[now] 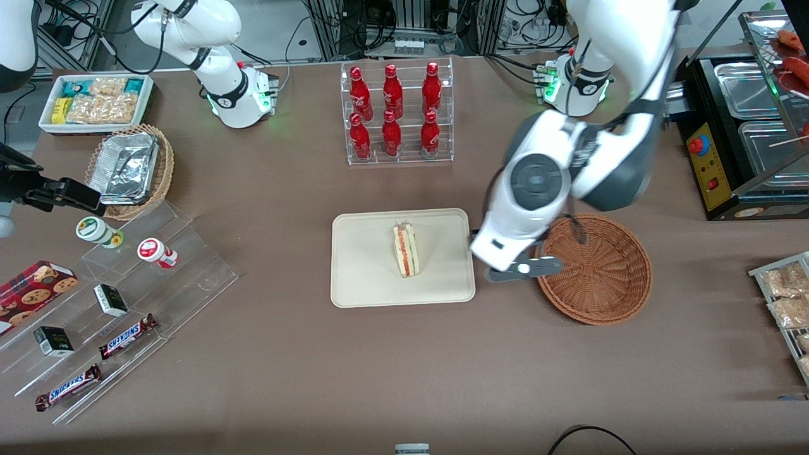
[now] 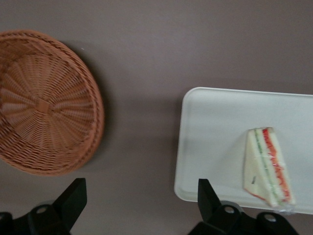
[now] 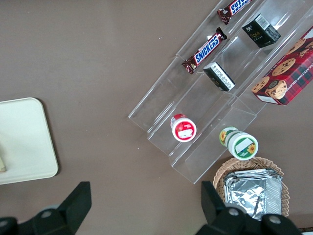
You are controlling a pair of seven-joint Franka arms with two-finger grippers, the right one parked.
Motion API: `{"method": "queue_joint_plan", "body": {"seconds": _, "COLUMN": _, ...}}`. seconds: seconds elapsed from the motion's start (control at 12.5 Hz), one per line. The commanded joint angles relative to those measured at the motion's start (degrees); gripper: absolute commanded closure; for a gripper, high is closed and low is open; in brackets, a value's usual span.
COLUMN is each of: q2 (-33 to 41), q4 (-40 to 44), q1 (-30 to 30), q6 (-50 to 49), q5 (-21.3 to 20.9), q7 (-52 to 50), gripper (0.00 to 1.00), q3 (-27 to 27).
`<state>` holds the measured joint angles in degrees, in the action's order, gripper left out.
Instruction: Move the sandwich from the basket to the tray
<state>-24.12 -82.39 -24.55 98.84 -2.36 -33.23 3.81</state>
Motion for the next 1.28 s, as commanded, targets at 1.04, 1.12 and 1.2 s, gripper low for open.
{"method": "queue_joint_plan", "body": {"seconds": 1.04, "q2": 26.7, "q4": -11.4, "q1": 27.3, "q6": -14.5, "q5": 3.0, "q7": 27.4, "gripper": 0.00, "q3": 5.3}}
{"method": "queue_joint_plan", "body": {"seconds": 1.12, "q2": 27.5, "q4": -10.5, "q1": 27.2, "q6": -16.9, "q5": 3.1, "q7": 27.5, "gripper": 0.00, "q3": 4.3}}
{"method": "queue_joint_plan", "body": {"seconds": 1.2, "q2": 27.6, "q4": -9.5, "q1": 27.3, "q6": -19.0, "q5": 3.0, "q7": 27.4, "gripper": 0.00, "q3": 3.8}}
